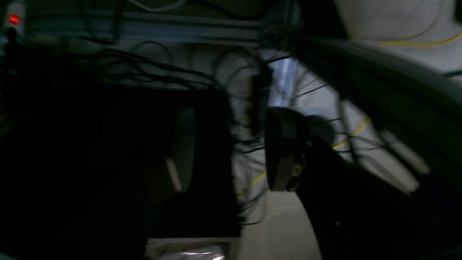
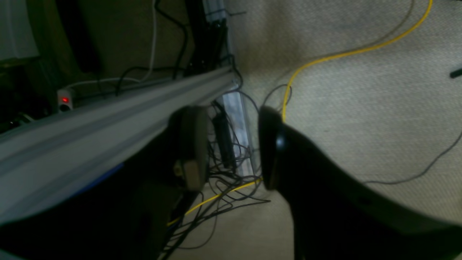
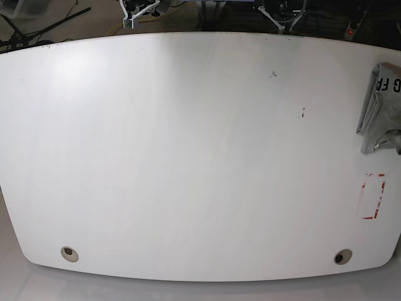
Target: Fold the T-shirt properly
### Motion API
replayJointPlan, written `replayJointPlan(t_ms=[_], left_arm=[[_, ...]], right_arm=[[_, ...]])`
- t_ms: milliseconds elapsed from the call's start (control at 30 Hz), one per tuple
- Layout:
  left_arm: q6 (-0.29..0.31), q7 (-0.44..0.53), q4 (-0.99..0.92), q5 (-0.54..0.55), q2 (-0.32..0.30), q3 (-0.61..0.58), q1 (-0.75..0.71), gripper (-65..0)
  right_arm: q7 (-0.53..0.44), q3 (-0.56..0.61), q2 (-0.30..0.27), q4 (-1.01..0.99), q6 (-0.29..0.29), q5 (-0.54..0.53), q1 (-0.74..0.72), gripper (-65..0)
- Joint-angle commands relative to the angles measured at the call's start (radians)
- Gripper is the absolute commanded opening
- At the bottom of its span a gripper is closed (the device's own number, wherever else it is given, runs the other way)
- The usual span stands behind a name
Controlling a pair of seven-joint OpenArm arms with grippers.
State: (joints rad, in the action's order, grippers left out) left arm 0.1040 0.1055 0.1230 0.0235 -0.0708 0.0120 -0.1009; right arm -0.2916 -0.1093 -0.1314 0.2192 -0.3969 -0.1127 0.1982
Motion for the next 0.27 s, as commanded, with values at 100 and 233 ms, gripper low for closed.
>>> replayJointPlan(t_ms=[100,233], left_arm=[[-0.031,-0.002,-0.001,0.000,0.002,-0.040,-0.009,-37.5],[-0.028,0.000,-0.001,0.000,0.004,-0.047,0.000,-37.5]], right_arm=[[-0.010,0.001,-0.017,-0.001,-0.007,-0.005,0.007,-42.6],[-0.010,0.001,-0.017,0.001,-0.007,-0.005,0.008,-42.6]])
